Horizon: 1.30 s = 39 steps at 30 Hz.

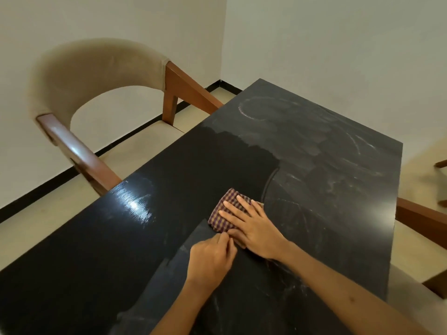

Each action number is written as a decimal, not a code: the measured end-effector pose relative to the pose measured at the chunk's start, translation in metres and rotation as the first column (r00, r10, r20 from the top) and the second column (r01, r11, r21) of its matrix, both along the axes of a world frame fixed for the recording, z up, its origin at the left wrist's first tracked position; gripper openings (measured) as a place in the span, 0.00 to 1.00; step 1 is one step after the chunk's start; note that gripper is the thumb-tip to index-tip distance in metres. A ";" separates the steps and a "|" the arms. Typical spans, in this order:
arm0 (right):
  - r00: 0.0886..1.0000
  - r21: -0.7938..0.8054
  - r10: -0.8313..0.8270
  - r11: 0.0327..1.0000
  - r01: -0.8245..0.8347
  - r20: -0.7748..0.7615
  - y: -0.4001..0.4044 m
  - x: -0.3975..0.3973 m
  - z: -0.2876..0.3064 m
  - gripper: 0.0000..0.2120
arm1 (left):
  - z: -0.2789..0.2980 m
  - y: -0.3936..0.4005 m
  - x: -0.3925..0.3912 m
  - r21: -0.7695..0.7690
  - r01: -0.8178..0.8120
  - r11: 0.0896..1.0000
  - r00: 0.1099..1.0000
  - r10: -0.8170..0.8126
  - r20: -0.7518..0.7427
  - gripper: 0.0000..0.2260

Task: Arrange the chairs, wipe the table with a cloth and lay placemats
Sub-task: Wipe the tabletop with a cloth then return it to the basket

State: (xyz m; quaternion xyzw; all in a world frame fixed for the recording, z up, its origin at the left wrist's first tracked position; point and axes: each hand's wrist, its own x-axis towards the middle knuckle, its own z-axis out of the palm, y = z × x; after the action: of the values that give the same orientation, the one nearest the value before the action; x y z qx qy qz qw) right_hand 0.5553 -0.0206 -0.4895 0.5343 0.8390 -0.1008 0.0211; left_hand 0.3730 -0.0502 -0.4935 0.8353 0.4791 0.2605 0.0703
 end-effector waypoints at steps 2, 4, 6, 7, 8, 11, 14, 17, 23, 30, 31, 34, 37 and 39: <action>1.000 0.008 0.000 1.000 0.000 0.027 0.004 0.004 0.002 0.28 | 0.002 -0.031 -0.001 -0.010 -0.071 0.997 0.996 0.071 -0.048 0.12; 0.997 0.028 -0.067 0.997 0.066 0.049 0.016 0.008 0.005 0.32 | 0.002 -0.057 -0.004 -0.013 -0.141 0.990 0.985 0.139 -0.101 0.13; 0.982 0.015 -0.180 0.984 0.179 0.051 0.031 0.015 0.009 0.34 | 0.003 -0.081 -0.010 -0.030 -0.204 0.979 0.972 0.198 -0.124 0.14; 0.969 0.001 -0.242 0.970 0.242 0.041 0.039 0.018 0.010 0.32 | 0.004 -0.089 -0.013 -0.039 -0.238 0.970 0.964 0.232 -0.128 0.14; 0.955 -0.020 -0.294 0.955 0.294 0.030 0.048 0.021 0.011 0.29 | 0.004 -0.096 -0.016 -0.045 -0.274 0.961 0.955 0.266 -0.128 0.14; 0.924 -0.051 -0.380 0.923 0.381 0.030 0.062 0.020 0.009 0.25 | 0.004 -0.104 -0.024 -0.047 -0.357 0.933 0.927 0.348 -0.141 0.15; 0.917 -0.032 -0.396 0.917 0.397 0.040 0.059 0.012 0.006 0.25 | 0.000 -0.107 -0.028 -0.029 -0.366 0.930 0.920 0.357 -0.163 0.14; 0.955 -0.042 -0.293 0.955 0.295 0.033 0.042 -0.010 0.011 0.25 | 0.000 -0.109 -0.029 -0.017 -0.363 0.932 0.921 0.356 -0.159 0.14; 0.997 0.081 0.075 0.994 -0.073 -0.016 -0.040 -0.099 -0.001 0.24 | -0.005 -0.113 -0.032 -0.039 -0.330 0.943 0.935 0.321 -0.150 0.13; 0.995 0.081 0.099 0.992 -0.099 0.008 -0.026 -0.092 0.001 0.25 | 0.001 -0.113 -0.031 -0.006 -0.302 0.953 0.947 0.299 -0.117 0.11; 0.999 0.077 0.039 0.996 -0.040 0.013 -0.016 -0.085 0.002 0.26 | 0.002 -0.114 -0.029 -0.005 -0.317 0.948 0.942 0.314 -0.117 0.11; 0.990 0.051 -0.135 0.990 0.134 0.027 0.013 -0.062 0.005 0.26 | 0.002 -0.114 -0.029 -0.015 -0.335 0.942 0.938 0.332 -0.100 0.12; 0.967 0.061 -0.250 0.967 0.247 0.045 0.019 -0.055 0.005 0.25 | 0.006 -0.113 -0.030 -0.042 -0.315 0.948 0.947 0.311 -0.080 0.12; 0.955 0.050 -0.293 0.955 0.292 0.032 0.011 -0.064 0.006 0.25 | 0.009 -0.115 -0.032 -0.045 -0.295 0.954 0.955 0.293 -0.048 0.12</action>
State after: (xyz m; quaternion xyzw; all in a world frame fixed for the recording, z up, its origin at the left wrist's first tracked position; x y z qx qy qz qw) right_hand 0.4908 -0.0095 -0.4831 0.6547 0.7522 -0.0735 0.0101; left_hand 0.3415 -0.1647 -0.4846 0.7577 0.6060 0.2383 0.0427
